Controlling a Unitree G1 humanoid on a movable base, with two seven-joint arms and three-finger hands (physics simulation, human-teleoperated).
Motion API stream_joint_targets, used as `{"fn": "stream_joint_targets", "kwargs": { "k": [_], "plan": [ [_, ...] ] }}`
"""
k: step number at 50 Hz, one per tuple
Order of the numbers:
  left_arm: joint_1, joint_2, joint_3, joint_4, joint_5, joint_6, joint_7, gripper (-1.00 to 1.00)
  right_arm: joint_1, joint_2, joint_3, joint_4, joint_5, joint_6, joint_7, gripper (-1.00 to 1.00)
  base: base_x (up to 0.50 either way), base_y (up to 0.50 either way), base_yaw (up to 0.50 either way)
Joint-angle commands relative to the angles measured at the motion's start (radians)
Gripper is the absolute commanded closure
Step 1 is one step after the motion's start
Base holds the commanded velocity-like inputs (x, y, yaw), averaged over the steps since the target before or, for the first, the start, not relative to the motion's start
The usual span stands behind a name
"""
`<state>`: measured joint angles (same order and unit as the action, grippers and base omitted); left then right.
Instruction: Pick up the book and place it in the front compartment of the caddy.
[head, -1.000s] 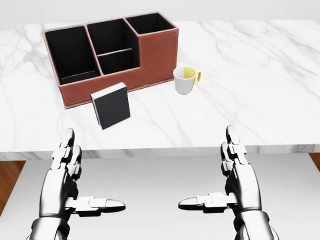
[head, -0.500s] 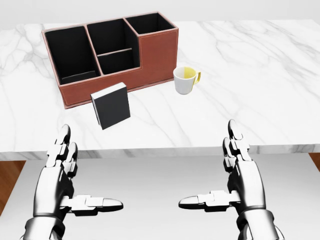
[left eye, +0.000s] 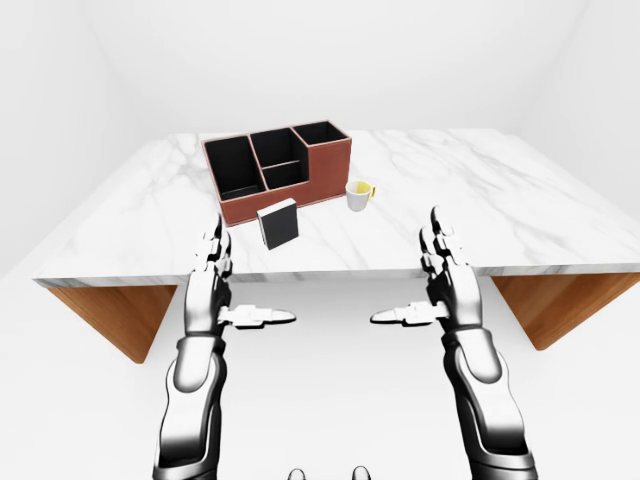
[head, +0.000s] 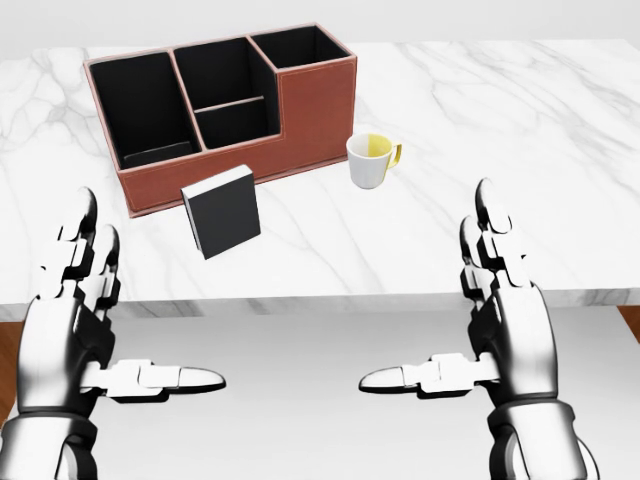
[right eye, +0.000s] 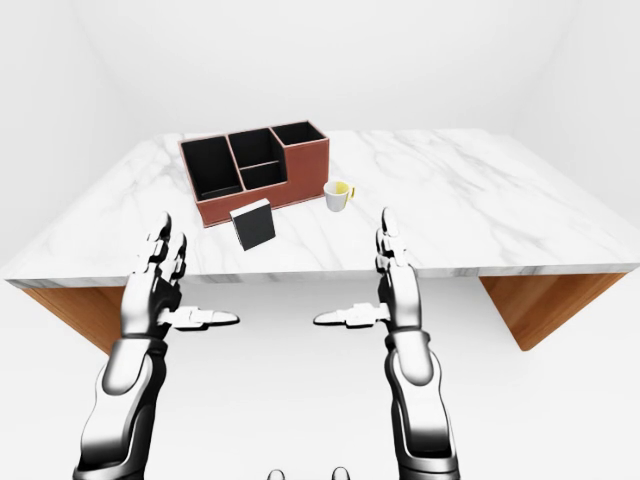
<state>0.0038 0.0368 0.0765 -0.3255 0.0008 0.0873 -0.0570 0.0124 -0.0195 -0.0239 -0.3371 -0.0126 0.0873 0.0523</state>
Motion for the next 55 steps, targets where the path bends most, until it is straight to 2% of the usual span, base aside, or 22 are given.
{"fn": "stream_joint_targets", "kwargs": {
  "k": [1,8,14,23,31,38,40,47,55],
  "plan": [
    [-0.032,0.011,0.023,-0.032,-0.002,0.0,-0.009,-1.0,-0.037,-0.01,0.0,-0.072,-0.025,0.0,0.01,-1.0,0.0,0.0,0.0],
    [-0.043,0.01,0.018,-0.061,-0.009,0.0,-0.005,-1.0,-0.048,-0.01,0.017,-0.128,-0.039,0.0,0.046,-1.0,0.0,0.0,0.0],
    [-0.072,0.021,0.029,-0.108,-0.013,0.0,-0.008,-1.0,-0.097,-0.013,-0.014,-0.141,-0.004,0.0,0.052,-1.0,0.0,0.0,0.0],
    [-0.104,0.032,0.036,-0.144,-0.004,0.0,-0.008,-1.0,-0.135,-0.043,-0.025,-0.182,-0.03,0.0,0.092,-1.0,0.0,0.0,0.0],
    [-0.131,0.038,0.032,-0.167,0.022,0.0,-0.014,-1.0,-0.096,-0.048,-0.012,-0.15,-0.092,0.0,0.143,-1.0,0.0,0.0,0.0],
    [-0.115,0.041,0.049,-0.19,0.016,0.0,-0.027,-1.0,-0.069,-0.049,-0.036,-0.099,-0.098,0.0,0.172,-1.0,0.0,0.0,0.0],
    [-0.109,0.039,0.048,-0.179,0.018,0.0,-0.027,-1.0,-0.107,-0.037,-0.057,-0.117,-0.065,0.0,0.158,-1.0,0.0,0.0,0.0],
    [-0.111,0.041,0.056,-0.224,0.006,0.0,-0.032,-1.0,-0.113,-0.049,-0.036,-0.198,-0.076,0.0,0.157,-1.0,0.0,0.0,0.0],
    [-0.119,0.047,0.071,-0.289,-0.01,0.0,-0.031,-1.0,-0.132,-0.054,-0.07,-0.268,-0.039,0.0,0.169,-1.0,0.0,0.0,0.0]
  ]
}}
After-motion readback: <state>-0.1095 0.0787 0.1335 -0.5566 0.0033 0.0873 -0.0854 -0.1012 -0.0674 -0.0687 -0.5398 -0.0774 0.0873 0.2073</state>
